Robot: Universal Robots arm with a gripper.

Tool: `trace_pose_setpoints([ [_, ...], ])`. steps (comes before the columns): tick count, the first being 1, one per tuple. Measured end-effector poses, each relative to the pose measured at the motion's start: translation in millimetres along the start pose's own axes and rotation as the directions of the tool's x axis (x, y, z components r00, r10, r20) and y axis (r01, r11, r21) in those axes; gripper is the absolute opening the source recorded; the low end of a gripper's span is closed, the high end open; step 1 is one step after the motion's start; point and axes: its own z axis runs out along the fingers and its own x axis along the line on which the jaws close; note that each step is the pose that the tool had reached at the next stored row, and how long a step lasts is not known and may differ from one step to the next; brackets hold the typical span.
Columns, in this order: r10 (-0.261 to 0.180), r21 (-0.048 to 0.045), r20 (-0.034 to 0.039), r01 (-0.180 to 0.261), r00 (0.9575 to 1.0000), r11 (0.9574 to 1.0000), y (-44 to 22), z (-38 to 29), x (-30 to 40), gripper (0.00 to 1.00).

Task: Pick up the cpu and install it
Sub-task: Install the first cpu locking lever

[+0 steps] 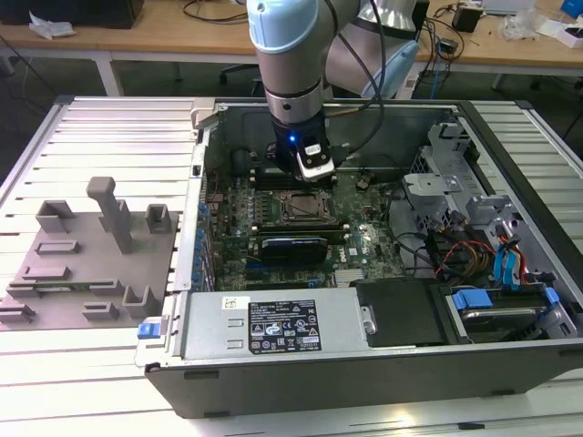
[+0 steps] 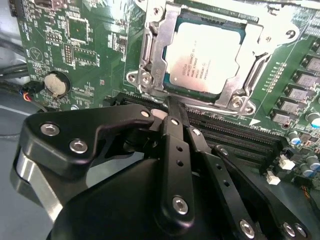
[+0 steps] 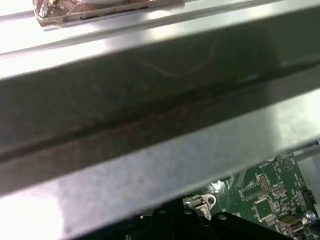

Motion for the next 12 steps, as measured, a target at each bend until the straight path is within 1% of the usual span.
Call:
trace_pose_setpoints([
  [2,0.000,0.0011,0.0055,0.000,1.0000,1.0000,-0.3,1.1,0.2,0.11],
  [5,0.001,-0.0018,0.0132,-0.001,0.9999,1.0000,-0.5,3.5,0.5,0.11],
  [7,0.002,-0.0015,0.0150,-0.002,0.9999,1.0000,-0.6,3.8,0.6,0.11],
  [12,0.002,-0.0020,0.0152,-0.002,0.9999,1.0000,-0.6,3.9,0.6,0.11],
])
